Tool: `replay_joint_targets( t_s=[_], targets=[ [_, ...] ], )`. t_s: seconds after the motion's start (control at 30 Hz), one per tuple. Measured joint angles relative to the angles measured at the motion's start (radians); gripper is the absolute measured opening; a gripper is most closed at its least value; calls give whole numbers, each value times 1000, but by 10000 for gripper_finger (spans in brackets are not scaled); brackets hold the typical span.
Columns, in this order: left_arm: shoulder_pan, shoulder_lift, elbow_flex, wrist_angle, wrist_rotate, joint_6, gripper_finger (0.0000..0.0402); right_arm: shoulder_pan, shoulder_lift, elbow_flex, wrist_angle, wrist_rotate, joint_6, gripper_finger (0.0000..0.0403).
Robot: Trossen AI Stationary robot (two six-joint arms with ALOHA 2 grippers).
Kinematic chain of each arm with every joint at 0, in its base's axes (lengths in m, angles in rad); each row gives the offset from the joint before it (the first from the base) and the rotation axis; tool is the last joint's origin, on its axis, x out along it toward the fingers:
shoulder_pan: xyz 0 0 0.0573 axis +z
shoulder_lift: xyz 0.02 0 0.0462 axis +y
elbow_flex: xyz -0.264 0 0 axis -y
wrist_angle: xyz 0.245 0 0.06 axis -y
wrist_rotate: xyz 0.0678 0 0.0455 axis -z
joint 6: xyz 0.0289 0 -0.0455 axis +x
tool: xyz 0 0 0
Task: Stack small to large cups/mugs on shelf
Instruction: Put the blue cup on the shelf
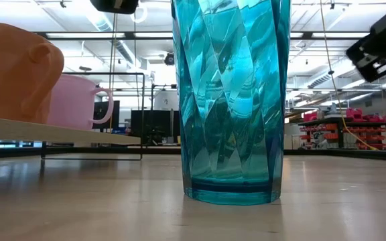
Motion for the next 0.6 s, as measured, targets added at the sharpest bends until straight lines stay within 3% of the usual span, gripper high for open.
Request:
replay_joint_targets(
  t_s=[0.17,0.6],
  targets=[
    [0,0,0,-1,0,3,18,-65,185,12,259,-138,-130,84],
    [0,0,0,-15,0,26,15,-74,496,255,255,-164,-243,84]
  ],
)
